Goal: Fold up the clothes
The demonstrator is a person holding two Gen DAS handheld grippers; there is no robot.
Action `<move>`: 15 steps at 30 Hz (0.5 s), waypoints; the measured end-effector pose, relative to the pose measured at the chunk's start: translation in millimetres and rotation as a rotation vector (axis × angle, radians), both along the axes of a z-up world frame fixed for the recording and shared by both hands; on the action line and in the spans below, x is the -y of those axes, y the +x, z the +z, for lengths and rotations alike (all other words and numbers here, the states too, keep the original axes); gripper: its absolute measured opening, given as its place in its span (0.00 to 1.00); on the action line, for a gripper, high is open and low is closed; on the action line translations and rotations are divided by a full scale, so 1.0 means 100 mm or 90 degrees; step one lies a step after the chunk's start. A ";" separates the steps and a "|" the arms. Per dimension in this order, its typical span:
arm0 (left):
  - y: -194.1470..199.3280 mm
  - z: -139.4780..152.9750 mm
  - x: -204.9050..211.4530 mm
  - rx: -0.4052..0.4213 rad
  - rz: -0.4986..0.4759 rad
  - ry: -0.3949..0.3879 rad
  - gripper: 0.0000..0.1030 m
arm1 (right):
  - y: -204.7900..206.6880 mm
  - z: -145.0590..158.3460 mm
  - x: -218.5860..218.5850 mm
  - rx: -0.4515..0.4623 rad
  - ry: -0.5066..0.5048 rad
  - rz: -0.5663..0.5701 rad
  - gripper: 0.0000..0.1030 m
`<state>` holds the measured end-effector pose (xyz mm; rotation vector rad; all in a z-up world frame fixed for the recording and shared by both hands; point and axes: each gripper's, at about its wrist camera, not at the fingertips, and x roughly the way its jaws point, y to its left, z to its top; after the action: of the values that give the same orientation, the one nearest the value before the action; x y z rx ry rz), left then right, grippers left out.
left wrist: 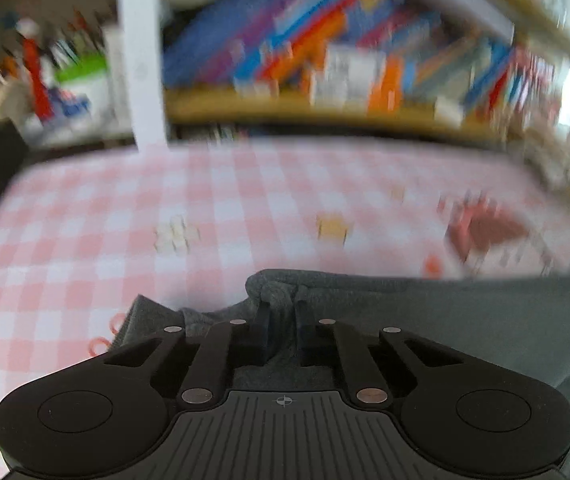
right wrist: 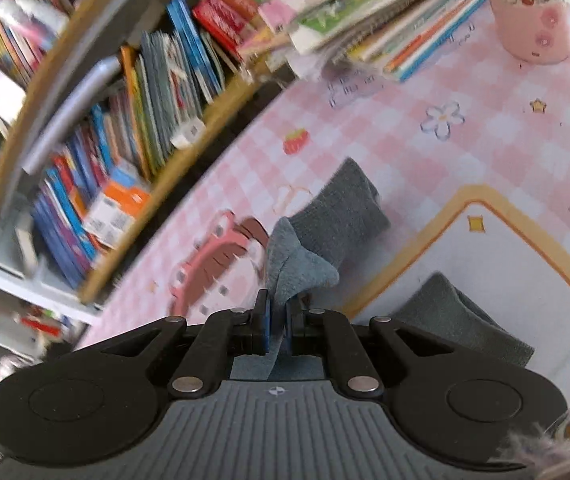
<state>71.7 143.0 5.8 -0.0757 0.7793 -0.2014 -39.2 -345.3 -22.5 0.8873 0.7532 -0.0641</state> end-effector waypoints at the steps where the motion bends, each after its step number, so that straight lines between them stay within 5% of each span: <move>1: -0.07 0.11 -0.04 0.030 0.007 -0.016 0.09 | -0.02 0.07 0.01 0.012 0.011 -0.005 0.06; 8: -0.51 0.79 -0.34 0.212 0.054 -0.140 0.10 | -0.05 0.66 0.05 0.116 0.043 -0.016 0.06; 15: -0.54 0.85 -0.33 0.219 0.055 -0.140 0.10 | 0.05 0.83 0.02 0.119 0.042 0.006 0.06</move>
<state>18.1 176.1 90.7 -0.2743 0.4082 -0.2107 -34.6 -346.9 60.7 0.9392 0.5877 0.0521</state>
